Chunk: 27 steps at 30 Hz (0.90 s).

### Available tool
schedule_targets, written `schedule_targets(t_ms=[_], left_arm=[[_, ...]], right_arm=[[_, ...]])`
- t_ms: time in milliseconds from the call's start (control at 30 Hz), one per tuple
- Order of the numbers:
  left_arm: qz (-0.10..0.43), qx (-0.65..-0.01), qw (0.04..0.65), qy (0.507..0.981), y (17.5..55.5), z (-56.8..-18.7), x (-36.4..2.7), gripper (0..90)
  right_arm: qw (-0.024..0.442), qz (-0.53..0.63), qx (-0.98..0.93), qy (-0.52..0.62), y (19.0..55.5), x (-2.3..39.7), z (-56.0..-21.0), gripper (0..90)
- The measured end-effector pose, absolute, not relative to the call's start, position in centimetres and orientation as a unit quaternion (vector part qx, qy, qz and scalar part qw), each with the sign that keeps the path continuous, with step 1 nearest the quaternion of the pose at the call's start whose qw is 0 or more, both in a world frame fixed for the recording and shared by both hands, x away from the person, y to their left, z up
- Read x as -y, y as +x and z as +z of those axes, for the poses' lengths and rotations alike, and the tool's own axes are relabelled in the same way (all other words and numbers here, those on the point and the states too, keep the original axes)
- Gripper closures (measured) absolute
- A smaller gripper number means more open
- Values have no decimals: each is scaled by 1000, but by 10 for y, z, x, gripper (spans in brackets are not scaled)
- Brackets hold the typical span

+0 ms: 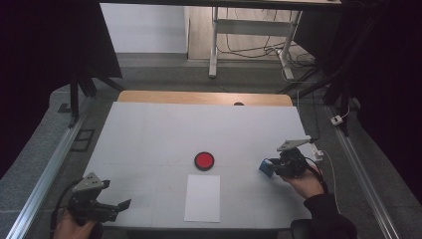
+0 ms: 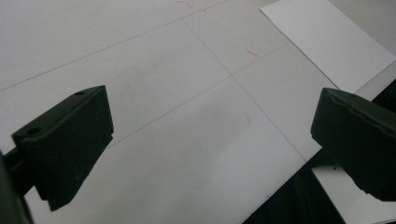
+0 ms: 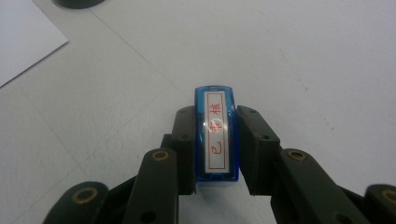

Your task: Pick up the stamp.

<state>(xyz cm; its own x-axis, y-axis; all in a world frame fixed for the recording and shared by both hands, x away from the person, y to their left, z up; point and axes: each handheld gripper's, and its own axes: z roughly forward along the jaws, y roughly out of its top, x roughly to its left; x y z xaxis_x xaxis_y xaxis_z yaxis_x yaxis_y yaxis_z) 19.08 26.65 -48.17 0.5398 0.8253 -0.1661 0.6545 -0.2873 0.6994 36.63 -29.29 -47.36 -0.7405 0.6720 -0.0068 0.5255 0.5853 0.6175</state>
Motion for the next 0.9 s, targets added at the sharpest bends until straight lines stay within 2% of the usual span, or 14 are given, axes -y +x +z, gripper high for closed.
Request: schedule_targets(t_ms=[900], left_arm=[[111, -463, 374, 796, 191, -482, -266, 0]], right_arm=[[123, 345, -871, 327, 354, 280, -454, 703]])
